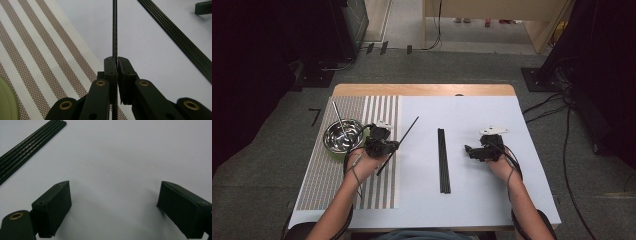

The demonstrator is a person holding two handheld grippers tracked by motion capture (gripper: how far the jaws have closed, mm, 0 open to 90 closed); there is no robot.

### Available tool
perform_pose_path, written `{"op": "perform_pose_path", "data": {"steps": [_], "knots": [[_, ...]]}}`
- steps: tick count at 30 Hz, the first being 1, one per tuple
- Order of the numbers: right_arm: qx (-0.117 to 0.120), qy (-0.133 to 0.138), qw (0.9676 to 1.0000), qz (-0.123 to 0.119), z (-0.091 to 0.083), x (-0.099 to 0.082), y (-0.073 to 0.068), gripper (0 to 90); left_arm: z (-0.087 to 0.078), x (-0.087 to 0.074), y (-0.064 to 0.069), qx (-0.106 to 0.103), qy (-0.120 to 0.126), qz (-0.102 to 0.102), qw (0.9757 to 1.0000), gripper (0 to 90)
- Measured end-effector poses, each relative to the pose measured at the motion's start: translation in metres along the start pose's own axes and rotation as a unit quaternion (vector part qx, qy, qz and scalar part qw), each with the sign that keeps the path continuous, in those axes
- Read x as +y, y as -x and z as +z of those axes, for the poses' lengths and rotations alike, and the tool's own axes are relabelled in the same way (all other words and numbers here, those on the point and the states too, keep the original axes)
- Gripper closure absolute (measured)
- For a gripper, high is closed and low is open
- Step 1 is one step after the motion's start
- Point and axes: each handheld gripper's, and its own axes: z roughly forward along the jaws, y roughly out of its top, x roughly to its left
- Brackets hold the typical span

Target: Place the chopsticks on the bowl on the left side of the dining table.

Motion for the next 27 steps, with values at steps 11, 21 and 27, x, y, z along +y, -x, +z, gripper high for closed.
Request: {"op": "perform_pose_path", "data": {"steps": [11,21,27], "knots": [[0.000,0.000,1.0000,0.000,0.000,0.000,0.000,11.1,-0.008,0.001,-0.007,0.004,0.006,-0.008,0.9999,87.7],[0.000,0.000,1.0000,0.000,0.000,0.000,0.000,11.1,-0.017,0.002,-0.015,0.007,0.011,-0.019,0.9997,87.7],[0.000,0.000,1.0000,0.000,0.000,0.000,0.000,11.2,-0.022,0.002,-0.020,0.008,0.015,-0.022,0.9996,87.6]]}}
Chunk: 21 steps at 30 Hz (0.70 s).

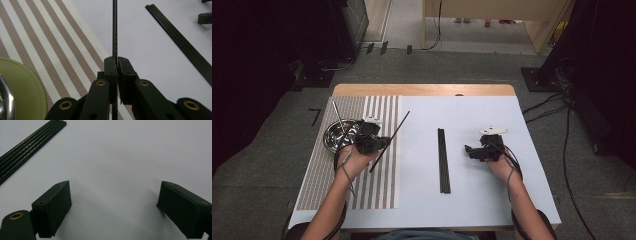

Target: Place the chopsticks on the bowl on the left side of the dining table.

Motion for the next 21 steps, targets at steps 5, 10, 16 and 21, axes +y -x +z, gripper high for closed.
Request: {"op": "perform_pose_path", "data": {"steps": [5,10,16,21], "knots": [[0.000,0.000,1.0000,0.000,0.000,0.000,0.000,11.1,-0.004,0.000,-0.004,0.001,0.003,-0.002,1.0000,87.6],[0.000,0.000,1.0000,0.000,0.000,0.000,0.000,11.1,-0.008,0.000,-0.009,0.004,0.004,-0.006,1.0000,87.6],[0.000,0.000,1.0000,0.000,0.000,0.000,0.000,11.1,-0.013,-0.001,-0.013,0.007,0.008,-0.008,0.9999,87.6],[0.000,0.000,1.0000,0.000,0.000,0.000,0.000,11.1,-0.015,-0.001,-0.016,0.009,0.010,-0.013,0.9998,87.6]]}}
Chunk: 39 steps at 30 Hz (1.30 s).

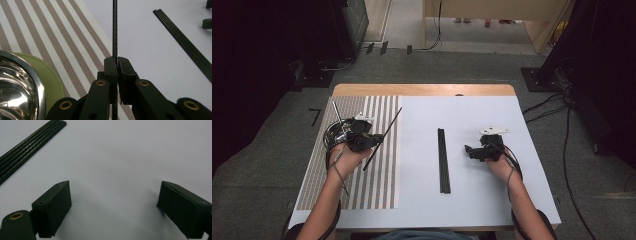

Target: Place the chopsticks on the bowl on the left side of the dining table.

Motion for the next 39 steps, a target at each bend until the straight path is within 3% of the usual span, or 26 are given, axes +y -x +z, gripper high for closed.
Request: {"op": "perform_pose_path", "data": {"steps": [39], "knots": [[0.000,0.000,1.0000,0.000,0.000,0.000,0.000,11.1,-0.022,-0.004,-0.031,0.017,0.008,-0.033,0.9993,87.6]]}}
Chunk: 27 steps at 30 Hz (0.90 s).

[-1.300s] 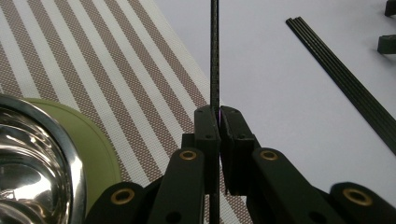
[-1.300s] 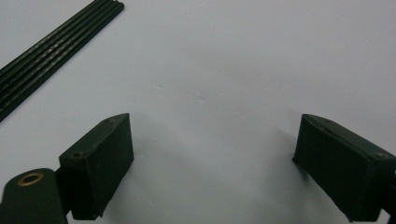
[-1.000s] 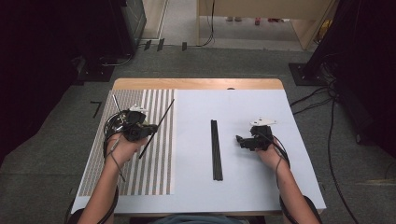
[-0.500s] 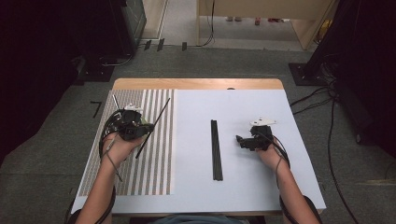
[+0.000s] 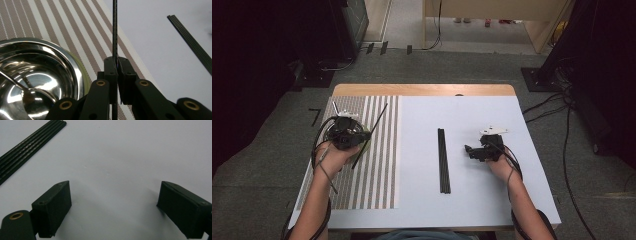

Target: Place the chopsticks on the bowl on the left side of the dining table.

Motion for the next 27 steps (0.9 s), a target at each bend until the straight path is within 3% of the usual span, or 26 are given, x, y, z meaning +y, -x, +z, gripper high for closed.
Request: {"op": "perform_pose_path", "data": {"steps": [27], "knots": [[0.000,0.000,1.0000,0.000,0.000,0.000,0.000,11.1,-0.019,-0.007,-0.037,0.033,0.003,-0.037,0.9988,87.6]]}}
